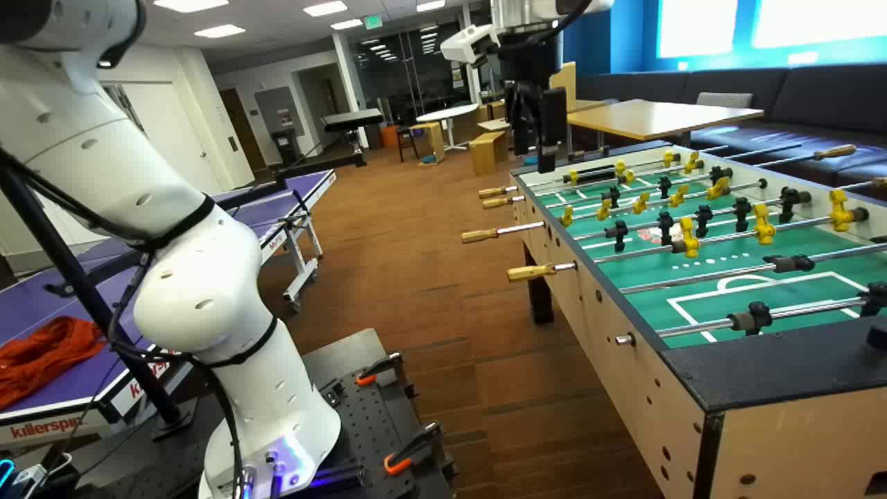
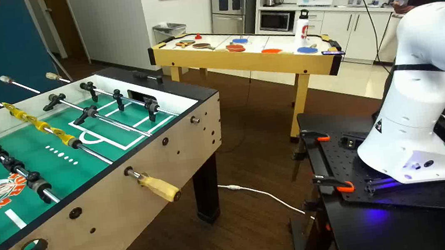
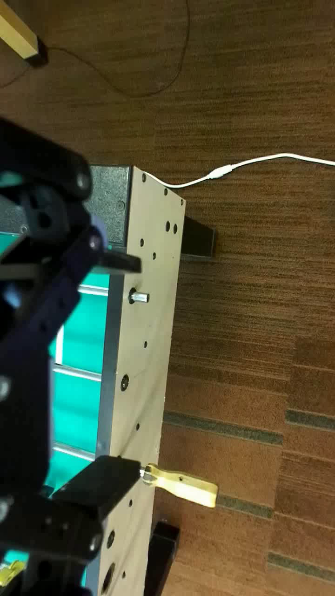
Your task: Rotate the third rod forward
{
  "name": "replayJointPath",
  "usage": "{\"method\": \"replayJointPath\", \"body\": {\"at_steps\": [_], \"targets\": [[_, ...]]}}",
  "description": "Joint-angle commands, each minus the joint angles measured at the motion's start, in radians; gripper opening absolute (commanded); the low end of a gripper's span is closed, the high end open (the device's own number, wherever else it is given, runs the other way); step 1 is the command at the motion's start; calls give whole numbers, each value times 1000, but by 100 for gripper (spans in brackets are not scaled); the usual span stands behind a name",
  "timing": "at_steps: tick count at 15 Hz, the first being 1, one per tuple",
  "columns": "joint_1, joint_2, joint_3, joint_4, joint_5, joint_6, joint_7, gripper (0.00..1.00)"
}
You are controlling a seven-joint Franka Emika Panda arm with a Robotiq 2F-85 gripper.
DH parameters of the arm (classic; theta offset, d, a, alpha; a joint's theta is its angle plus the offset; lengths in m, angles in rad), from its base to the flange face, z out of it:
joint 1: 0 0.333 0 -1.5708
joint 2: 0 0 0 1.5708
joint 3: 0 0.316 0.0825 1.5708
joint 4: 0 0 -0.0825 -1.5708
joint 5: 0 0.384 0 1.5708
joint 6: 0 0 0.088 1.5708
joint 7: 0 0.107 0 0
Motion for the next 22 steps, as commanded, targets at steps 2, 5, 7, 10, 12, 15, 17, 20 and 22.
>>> {"method": "replayJointPath", "body": {"at_steps": [2, 5, 7, 10, 12, 15, 17, 20, 22], "targets": [[-10, 1, 9, 2, 3, -2, -3, 100], [-10, 1, 9, 2, 3, -2, -3, 100], [-10, 1, 9, 2, 3, -2, -3, 100], [-4, 25, 33, 0, -31, 27, 33, 100], [15, 36, 75, -23, -67, 81, 57, 100], [49, 63, 157, -75, -149, 198, 120, 100], [76, 88, 218, -116, -230, 286, 196, 100], [118, 119, 302, -177, -394, 389, 327, 100], [145, 129, 343, -215, -497, 425, 398, 100]]}}
